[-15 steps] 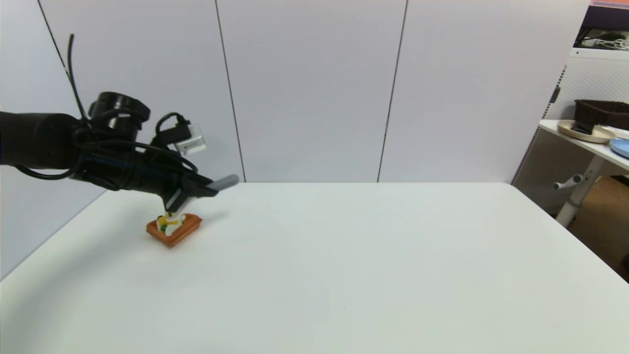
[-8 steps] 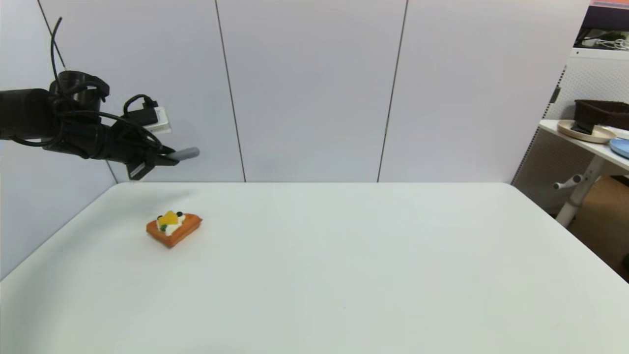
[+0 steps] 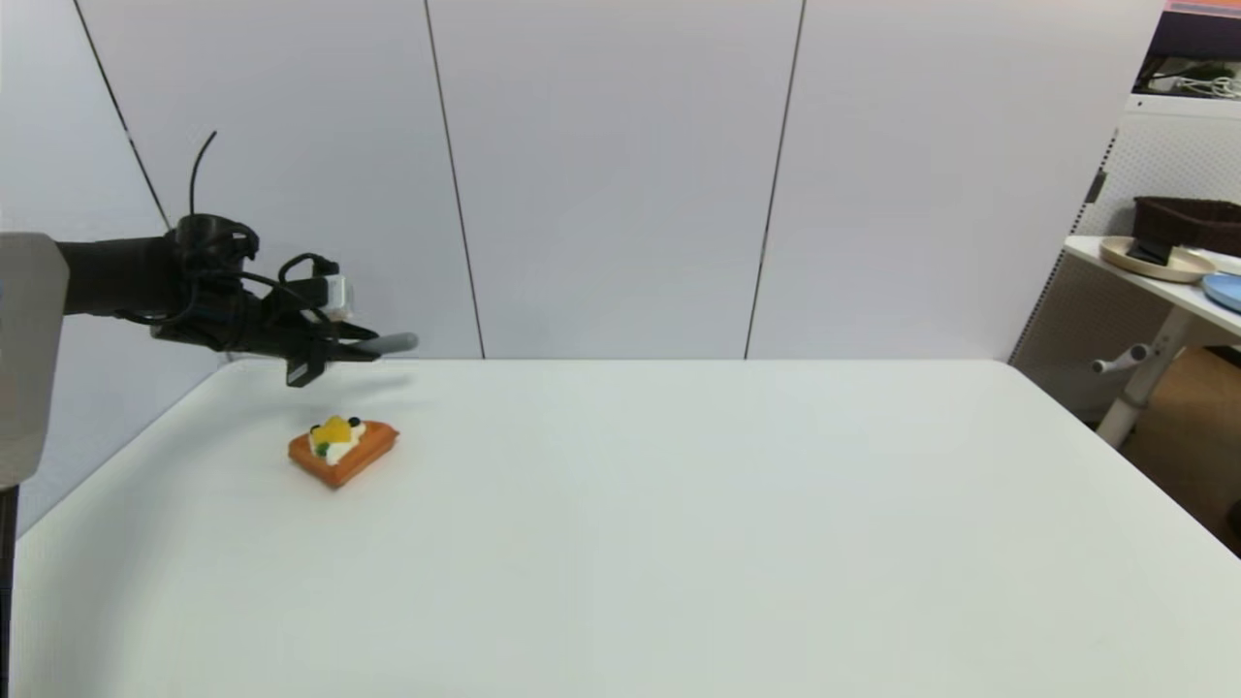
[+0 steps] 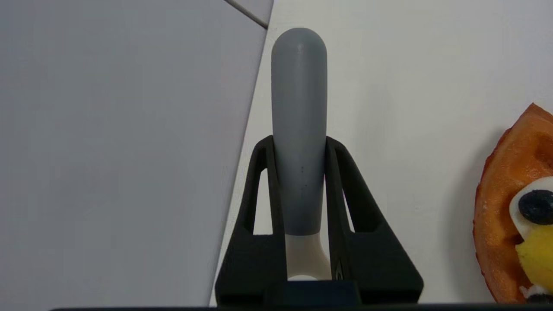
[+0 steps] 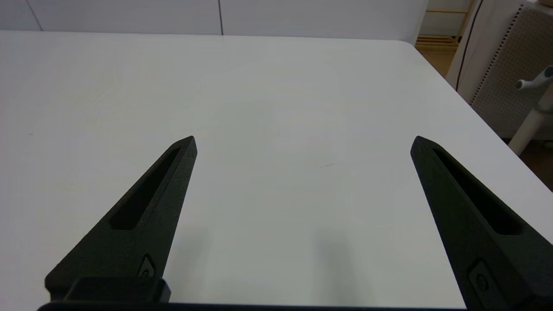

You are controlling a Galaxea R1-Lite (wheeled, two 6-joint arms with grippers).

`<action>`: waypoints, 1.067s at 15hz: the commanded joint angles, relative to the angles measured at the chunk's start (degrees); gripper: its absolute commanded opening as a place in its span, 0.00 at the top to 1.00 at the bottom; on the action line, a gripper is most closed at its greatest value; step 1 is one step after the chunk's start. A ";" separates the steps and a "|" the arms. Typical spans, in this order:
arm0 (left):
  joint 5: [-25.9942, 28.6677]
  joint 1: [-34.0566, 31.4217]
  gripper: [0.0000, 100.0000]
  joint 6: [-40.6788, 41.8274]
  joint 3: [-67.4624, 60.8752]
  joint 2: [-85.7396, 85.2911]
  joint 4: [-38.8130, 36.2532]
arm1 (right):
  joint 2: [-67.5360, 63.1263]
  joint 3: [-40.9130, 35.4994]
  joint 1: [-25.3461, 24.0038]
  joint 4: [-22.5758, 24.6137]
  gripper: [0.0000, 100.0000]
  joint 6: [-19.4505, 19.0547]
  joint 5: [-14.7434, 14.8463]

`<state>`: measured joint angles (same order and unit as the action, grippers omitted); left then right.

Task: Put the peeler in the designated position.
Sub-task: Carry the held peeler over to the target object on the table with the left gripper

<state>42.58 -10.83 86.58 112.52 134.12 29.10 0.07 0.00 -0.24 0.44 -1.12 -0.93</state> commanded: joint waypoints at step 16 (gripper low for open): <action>0.31 0.28 0.00 1.23 0.33 4.04 1.14 | 0.01 0.00 -0.02 0.09 0.00 -0.02 -0.04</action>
<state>42.67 -10.44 87.32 112.79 139.17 30.07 0.07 0.00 -0.22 0.46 -1.12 -0.94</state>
